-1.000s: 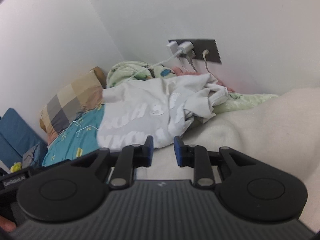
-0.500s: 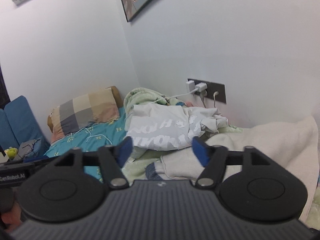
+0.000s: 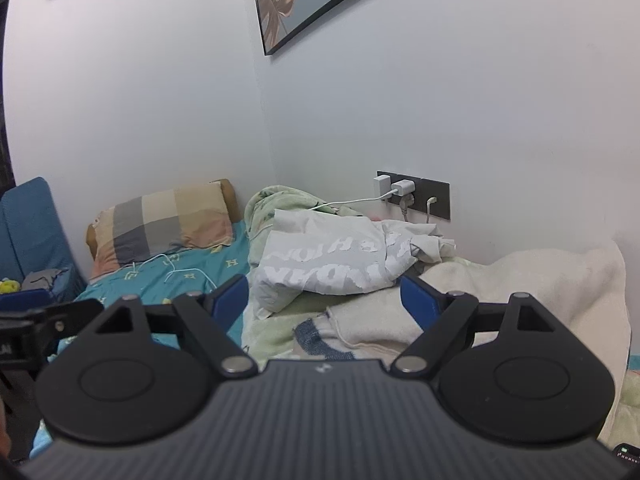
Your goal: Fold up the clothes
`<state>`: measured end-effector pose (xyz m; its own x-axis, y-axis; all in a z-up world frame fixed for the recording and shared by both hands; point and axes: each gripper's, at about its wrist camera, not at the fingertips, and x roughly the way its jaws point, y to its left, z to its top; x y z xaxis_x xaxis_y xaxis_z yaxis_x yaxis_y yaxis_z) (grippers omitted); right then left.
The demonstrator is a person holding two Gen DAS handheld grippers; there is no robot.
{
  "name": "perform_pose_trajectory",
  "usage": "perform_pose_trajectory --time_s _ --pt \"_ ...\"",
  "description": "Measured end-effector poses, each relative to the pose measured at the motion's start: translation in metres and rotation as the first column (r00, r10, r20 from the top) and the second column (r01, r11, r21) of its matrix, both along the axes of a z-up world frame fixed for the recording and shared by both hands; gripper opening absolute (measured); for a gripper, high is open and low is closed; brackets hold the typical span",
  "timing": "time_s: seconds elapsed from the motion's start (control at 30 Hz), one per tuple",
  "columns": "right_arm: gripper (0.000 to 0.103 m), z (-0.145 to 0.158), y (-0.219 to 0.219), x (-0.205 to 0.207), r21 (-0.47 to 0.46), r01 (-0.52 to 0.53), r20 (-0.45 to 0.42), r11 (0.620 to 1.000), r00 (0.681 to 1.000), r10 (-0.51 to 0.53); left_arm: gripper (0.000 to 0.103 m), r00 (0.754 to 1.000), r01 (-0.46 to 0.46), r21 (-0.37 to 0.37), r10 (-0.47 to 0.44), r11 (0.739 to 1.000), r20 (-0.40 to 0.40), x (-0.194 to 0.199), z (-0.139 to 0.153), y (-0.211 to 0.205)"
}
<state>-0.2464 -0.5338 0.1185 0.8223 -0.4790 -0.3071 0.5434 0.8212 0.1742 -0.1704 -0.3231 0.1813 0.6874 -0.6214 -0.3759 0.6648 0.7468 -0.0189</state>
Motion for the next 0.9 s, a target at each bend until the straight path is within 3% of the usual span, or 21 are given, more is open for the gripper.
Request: perform_pose_trajectory --time_s 0.3,0.9 --pt "0.084 -0.001 0.021 -0.006 -0.057 0.012 0.003 0.998 1.0 -0.011 0.103 1.0 -0.012 -0.013 0.013 1.0 0.022 -0.011 -0.002 0.014" --pt "0.084 -0.004 0.024 -0.01 -0.067 0.021 -0.021 0.997 1.0 -0.023 0.103 0.999 -0.003 0.01 0.003 1.0 0.032 -0.016 -0.003 0.009"
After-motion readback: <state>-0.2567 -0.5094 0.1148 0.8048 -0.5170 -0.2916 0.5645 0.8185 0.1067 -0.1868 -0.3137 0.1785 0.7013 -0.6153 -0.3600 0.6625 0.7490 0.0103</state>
